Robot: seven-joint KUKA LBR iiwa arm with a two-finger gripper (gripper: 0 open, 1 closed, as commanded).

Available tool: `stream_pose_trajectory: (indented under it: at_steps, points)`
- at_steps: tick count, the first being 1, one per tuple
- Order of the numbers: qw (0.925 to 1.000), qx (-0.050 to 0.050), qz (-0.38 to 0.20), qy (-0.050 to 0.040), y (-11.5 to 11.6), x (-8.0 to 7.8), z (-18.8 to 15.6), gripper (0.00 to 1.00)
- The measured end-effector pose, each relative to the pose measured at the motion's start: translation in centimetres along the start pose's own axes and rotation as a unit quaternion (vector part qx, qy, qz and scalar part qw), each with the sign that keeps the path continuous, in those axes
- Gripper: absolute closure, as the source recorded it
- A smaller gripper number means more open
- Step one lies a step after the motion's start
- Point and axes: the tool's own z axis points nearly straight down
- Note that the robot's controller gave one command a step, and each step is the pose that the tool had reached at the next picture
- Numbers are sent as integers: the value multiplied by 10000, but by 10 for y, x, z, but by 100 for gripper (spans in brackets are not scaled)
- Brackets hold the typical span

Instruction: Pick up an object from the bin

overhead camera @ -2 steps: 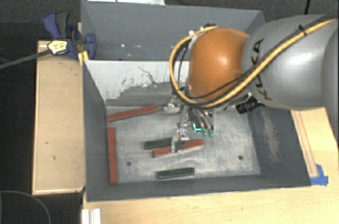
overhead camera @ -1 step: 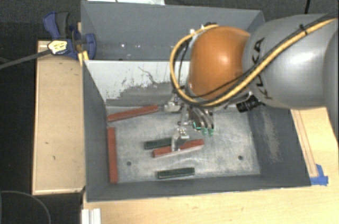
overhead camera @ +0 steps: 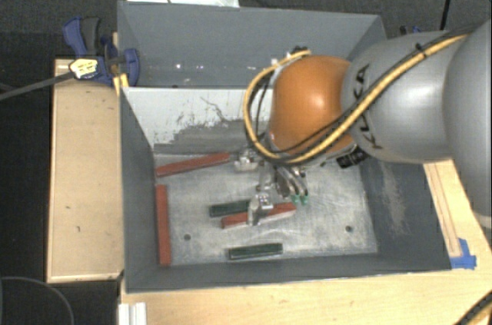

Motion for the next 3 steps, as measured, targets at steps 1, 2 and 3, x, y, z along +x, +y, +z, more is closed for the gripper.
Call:
stream_pose_trajectory:
  at_steps: [1, 2, 3]
  points:
    - [10000, -9, 27, -14, -6, -17, 70, 100]
    - [10000, -9, 32, -14, -6, -17, 70, 100]
    - [10000, 0, -27, 5, 6, -22, -115, 100]
